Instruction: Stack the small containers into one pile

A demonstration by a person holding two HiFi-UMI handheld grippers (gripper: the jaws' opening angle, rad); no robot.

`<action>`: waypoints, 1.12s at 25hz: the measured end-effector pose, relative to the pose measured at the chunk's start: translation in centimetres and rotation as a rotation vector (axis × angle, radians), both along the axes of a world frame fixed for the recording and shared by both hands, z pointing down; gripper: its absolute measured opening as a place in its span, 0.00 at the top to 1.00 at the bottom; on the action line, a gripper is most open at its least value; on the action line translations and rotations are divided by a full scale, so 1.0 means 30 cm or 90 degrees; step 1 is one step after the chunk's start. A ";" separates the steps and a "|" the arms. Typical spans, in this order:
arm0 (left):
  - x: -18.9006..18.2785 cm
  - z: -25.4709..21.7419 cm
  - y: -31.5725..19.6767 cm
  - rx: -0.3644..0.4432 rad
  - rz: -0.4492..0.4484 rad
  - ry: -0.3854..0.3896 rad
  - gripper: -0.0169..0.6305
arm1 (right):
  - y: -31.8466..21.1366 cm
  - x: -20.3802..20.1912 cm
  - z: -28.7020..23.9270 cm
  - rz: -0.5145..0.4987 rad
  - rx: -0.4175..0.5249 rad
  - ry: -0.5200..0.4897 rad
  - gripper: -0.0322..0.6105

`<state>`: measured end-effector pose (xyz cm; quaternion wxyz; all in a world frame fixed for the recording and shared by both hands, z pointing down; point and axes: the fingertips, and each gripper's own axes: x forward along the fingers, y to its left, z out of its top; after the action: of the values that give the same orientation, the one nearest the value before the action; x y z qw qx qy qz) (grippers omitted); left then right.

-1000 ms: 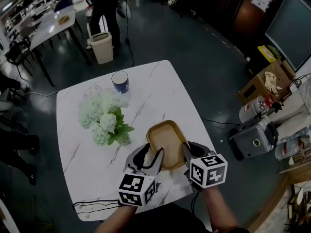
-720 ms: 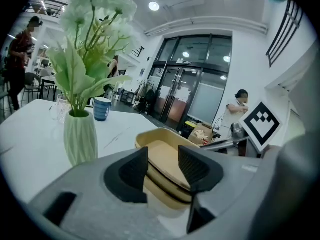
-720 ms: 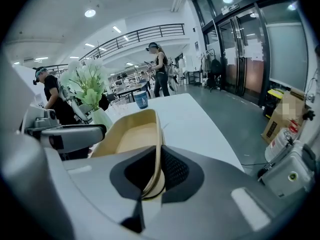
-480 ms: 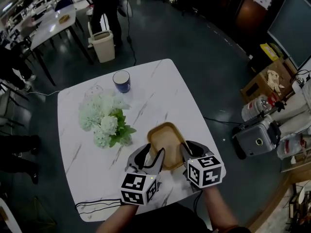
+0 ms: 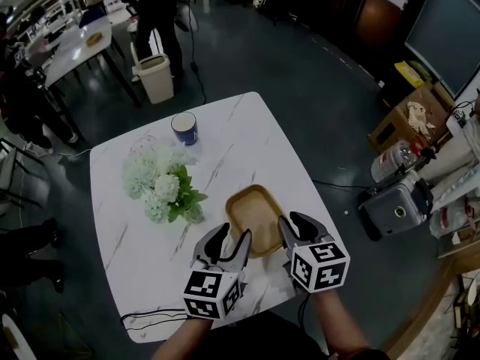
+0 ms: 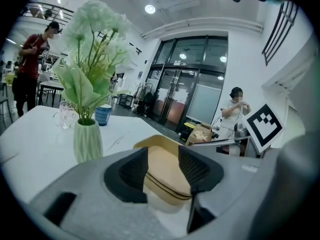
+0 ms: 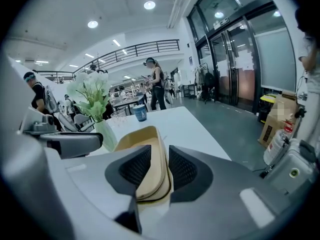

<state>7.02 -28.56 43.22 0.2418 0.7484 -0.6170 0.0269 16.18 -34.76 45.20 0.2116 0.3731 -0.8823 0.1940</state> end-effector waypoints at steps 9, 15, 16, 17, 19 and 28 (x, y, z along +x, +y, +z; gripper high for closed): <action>0.033 -0.074 0.104 0.025 0.037 -0.005 0.73 | 0.109 0.082 -0.099 0.063 0.035 -0.019 0.81; 0.032 -0.150 0.204 0.048 0.082 -0.001 0.82 | 0.238 0.078 -0.167 0.090 0.049 -0.031 0.88; 0.031 -0.154 0.225 0.050 0.088 -0.001 0.84 | 0.261 0.073 -0.173 0.092 0.051 -0.034 0.89; 0.030 -0.158 0.247 0.052 0.094 -0.002 0.86 | 0.284 0.068 -0.177 0.093 0.051 -0.037 0.90; 0.025 -0.166 0.288 0.055 0.100 -0.004 0.88 | 0.330 0.058 -0.184 0.094 0.050 -0.041 0.93; 0.048 -0.173 0.447 0.063 0.119 -0.016 0.94 | 0.527 0.054 -0.202 0.092 0.056 -0.060 0.95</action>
<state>8.46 -15.16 38.01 0.1931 0.8133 -0.5481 0.0282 17.81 -18.95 39.15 0.1390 0.4353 -0.8695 0.1874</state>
